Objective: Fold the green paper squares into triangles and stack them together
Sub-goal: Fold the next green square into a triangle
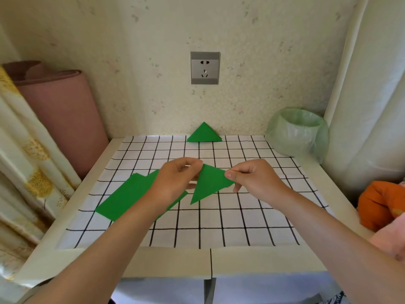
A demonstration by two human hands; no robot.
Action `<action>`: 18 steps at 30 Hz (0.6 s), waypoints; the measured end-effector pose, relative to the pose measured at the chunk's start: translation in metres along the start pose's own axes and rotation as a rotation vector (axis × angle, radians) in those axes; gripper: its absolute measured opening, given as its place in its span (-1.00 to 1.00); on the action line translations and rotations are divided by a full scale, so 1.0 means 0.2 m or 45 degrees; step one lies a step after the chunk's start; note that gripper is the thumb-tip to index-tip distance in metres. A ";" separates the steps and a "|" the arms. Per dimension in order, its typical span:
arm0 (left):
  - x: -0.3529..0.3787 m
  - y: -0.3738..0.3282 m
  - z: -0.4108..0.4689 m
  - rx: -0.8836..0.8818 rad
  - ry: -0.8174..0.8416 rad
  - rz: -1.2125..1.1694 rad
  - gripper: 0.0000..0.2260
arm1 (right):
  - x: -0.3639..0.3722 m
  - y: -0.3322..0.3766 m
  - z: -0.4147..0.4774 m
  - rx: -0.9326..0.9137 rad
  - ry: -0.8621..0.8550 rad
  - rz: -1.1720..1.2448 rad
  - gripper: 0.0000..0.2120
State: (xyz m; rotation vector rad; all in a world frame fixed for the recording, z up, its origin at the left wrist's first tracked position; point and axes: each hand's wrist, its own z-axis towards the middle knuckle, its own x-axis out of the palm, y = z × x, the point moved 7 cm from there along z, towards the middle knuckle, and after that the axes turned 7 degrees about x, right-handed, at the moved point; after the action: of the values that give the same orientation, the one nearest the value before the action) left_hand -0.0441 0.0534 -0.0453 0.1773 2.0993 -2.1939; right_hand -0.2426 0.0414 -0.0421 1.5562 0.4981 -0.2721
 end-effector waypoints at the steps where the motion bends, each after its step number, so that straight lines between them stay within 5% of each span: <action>1: 0.02 0.01 -0.01 -0.012 -0.018 -0.012 -0.89 | 0.00 0.00 0.00 0.011 -0.013 0.035 -0.89; 6: 0.05 0.04 -0.01 0.016 -0.125 0.095 -0.86 | 0.02 -0.03 0.01 0.111 0.075 -0.038 -0.89; 18: 0.18 -0.01 -0.04 0.321 0.185 0.554 -0.86 | 0.06 0.03 0.01 -0.059 0.005 -0.163 -0.91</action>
State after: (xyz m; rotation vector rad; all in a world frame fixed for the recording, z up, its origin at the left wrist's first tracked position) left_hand -0.0790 0.0611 -0.0497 0.7550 1.6330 -2.2073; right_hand -0.2292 0.0414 -0.0431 1.4823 0.6044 -0.3533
